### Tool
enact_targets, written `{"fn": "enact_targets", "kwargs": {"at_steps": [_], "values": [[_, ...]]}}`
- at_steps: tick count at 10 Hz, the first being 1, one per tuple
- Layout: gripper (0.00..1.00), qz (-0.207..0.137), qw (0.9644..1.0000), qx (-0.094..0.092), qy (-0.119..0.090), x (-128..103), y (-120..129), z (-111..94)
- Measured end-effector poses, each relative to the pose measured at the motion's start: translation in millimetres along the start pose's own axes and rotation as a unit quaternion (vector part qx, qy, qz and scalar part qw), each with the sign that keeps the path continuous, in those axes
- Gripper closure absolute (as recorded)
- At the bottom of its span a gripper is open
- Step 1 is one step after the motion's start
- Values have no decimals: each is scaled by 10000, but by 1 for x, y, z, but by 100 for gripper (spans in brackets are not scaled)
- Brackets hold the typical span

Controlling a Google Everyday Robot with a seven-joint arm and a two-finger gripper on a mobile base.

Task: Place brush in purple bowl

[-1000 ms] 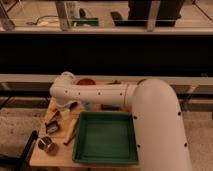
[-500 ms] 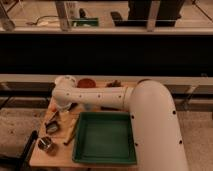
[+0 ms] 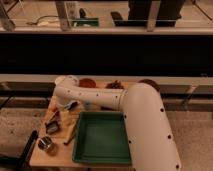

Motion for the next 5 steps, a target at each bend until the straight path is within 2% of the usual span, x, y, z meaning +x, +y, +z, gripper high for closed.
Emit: {"fn": "enact_targets", "kwargs": {"at_steps": [3,4,5], "values": [[20,155,9997,-152,-131,11,-1,12],[24,201,9994,-215,-184,14,0,16],[32,246,9990,-285,-258,18,0,20]]}}
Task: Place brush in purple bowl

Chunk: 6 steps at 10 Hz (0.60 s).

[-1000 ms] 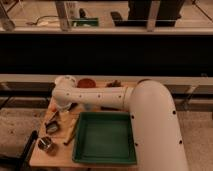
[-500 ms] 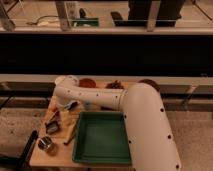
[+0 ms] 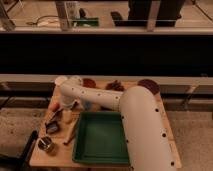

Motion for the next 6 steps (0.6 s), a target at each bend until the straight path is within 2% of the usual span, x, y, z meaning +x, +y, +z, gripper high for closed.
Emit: {"fn": "enact_targets", "kwargs": {"at_steps": [4,6], "values": [[73,44,9991,-365,-234,2,-5,6],[93,-24,9985,-464,-296,1,-7,5]]}}
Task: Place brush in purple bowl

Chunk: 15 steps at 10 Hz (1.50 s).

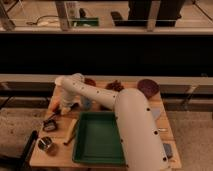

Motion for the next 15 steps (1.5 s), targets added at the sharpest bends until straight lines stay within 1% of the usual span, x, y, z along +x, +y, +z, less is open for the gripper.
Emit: {"fn": "enact_targets", "kwargs": {"at_steps": [1,2,4,5,6,7,8,9,11,13,14,15], "values": [[98,-37,10000,-3,-11,-1,1,-4],[100,-103,9999,13,-7,-3,2,-11],[100,-444,9990,46,8,-12,6,-35],[100,-800,9968,44,-26,-23,6,-50],[100,-1307,9913,45,-134,-39,7,-72],[100,-1491,9886,87,-176,-46,5,-89],[100,-1571,9873,139,-180,-49,4,-98],[100,-1567,9872,250,-156,-51,0,-118],[100,-1377,9894,468,-31,-40,-10,-159],[100,-1146,9907,702,187,-13,-18,-206],[100,-980,9914,808,309,8,-19,-229],[100,-813,9919,887,415,28,-18,-247]]}}
